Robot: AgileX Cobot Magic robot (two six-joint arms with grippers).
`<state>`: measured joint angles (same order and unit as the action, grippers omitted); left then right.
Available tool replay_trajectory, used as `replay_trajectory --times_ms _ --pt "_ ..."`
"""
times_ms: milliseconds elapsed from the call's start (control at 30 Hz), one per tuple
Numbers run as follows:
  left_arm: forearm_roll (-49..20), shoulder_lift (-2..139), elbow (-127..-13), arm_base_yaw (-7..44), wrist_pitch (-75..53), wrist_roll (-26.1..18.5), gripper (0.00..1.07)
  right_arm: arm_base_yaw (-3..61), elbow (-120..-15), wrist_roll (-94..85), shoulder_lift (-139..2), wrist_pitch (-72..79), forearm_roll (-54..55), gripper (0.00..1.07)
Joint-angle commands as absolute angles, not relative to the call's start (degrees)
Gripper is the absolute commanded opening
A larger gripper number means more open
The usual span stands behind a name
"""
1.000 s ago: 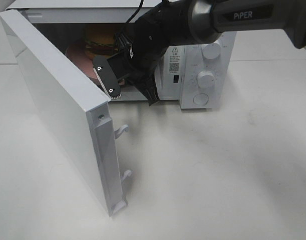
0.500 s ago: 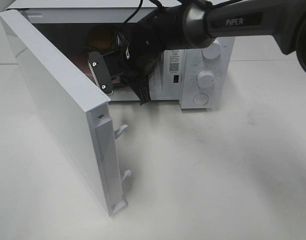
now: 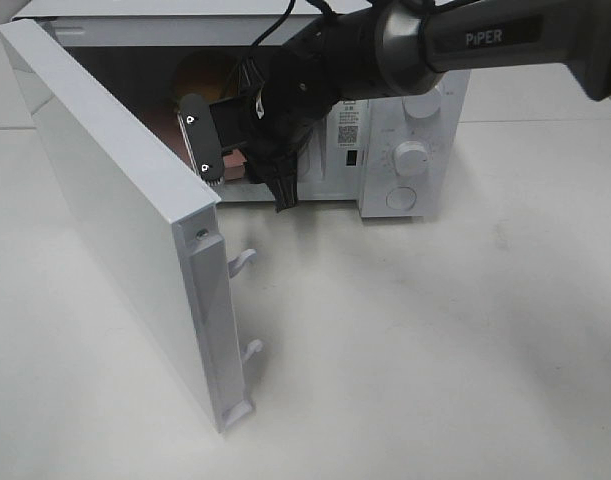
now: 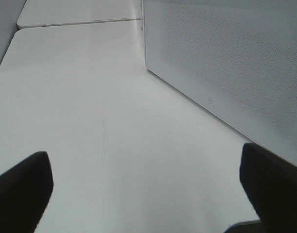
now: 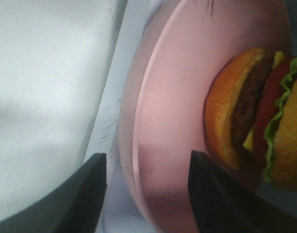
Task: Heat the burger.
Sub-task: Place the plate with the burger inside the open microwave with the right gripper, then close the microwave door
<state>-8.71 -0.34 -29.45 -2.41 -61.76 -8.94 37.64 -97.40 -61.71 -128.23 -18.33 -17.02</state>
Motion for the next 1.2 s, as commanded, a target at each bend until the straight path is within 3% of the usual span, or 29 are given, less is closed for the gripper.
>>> replay_trajectory --times_ms 33,467,1200 --pt "-8.94 -0.97 -29.45 -2.06 -61.25 -8.42 0.98 37.36 -93.56 -61.25 -125.42 -15.41 -16.9 0.55" --pt "-8.94 -0.97 -29.45 -2.06 -61.25 -8.42 0.98 36.78 -87.2 -55.41 -119.81 -12.83 -17.13 0.74" --pt "-8.94 -0.97 -29.45 -2.06 -61.25 -8.42 0.98 34.03 -70.65 -53.74 -103.76 -13.12 -17.36 0.74"
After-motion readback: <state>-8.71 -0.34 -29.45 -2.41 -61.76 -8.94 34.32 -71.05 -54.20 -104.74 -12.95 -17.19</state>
